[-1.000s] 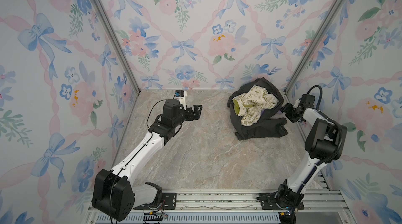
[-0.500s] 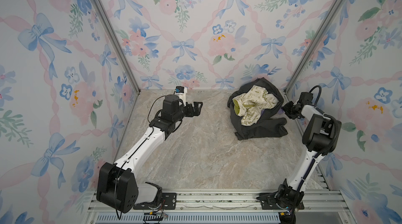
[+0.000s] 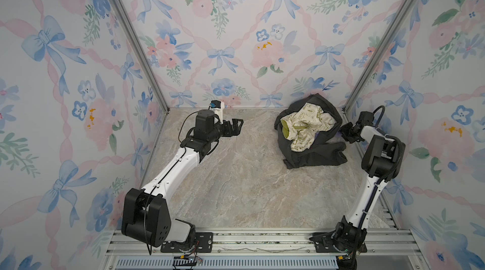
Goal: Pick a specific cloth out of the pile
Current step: 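Grasp the lavender shirt edge with the right gripper and lift it up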
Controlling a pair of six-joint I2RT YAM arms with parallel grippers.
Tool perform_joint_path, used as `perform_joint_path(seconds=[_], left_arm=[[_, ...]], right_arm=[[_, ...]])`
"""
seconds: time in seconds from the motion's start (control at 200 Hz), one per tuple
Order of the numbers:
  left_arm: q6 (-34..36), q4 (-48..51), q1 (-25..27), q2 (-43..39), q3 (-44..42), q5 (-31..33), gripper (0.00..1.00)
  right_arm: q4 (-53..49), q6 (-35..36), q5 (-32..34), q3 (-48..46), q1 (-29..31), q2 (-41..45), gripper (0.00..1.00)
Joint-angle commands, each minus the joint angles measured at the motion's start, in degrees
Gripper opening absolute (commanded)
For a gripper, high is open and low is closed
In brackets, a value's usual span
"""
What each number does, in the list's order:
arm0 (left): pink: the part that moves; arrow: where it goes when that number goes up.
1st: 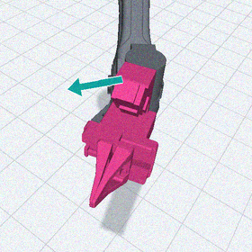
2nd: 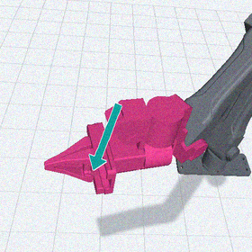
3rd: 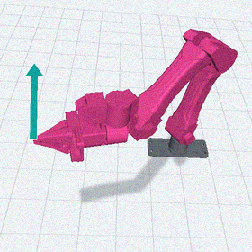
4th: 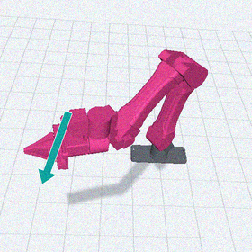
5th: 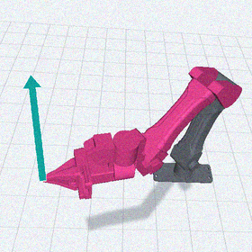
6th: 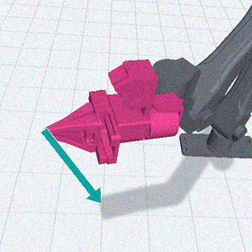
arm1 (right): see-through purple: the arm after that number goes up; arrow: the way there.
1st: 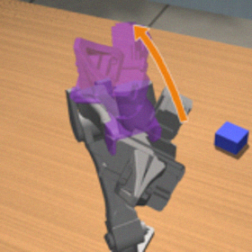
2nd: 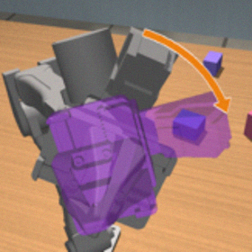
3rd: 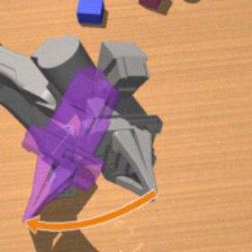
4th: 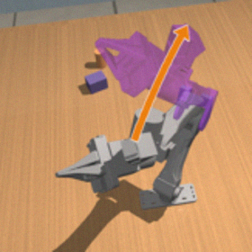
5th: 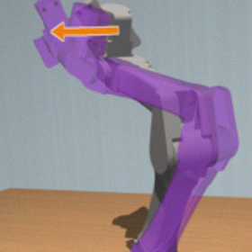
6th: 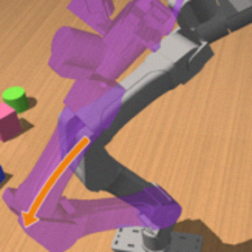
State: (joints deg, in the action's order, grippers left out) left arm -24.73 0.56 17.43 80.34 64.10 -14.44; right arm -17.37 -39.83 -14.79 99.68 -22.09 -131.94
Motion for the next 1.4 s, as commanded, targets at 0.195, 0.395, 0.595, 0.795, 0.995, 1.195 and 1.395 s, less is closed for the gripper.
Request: perform_joint_path(seconds=[0.195, 0.395, 0.595, 0.795, 0.995, 1.195, 1.395], left_arm=[[-1.50, -0.12, 0.46, 0.79, 3.39, 0.88, 0.98], [-1.98, -0.13, 1.63, 0.72, 4.80, 2.43, 0.98], [-2.25, -0.17, 2.81, -0.07, 5.51, 3.68, 0.98], [-2.12, -0.25, 4.33, -2.08, 5.64, 5.98, 0.98], [-2.73, -0.54, 6.04, -3.85, 5.82, 8.93, 0.98], [-1.58, -0.82, 6.39, -0.82, 9.63, 5.45, 0.98], [-2.89, -0.96, 7.29, 1.82, 12.31, 5.12, 0.98]], right_arm=[[2.62, -1.51, -2.46, -1.11, -0.24, 0.20, 0.00], [8.98, -2.84, -1.35, -6.55, -0.24, 7.91, 0.00], [14.80, -5.95, -1.51, -9.48, 0.10, 15.35, 0.00], [19.96, -9.24, -2.98, -9.49, 0.86, 19.79, 0.00], [21.30, -10.92, -4.90, -4.46, 2.74, 22.15, 0.00], [23.19, -12.35, -5.39, 0.82, 4.37, 23.92, 0.00], [23.68, -13.62, -8.78, 6.77, 6.73, 23.92, 0.00]])
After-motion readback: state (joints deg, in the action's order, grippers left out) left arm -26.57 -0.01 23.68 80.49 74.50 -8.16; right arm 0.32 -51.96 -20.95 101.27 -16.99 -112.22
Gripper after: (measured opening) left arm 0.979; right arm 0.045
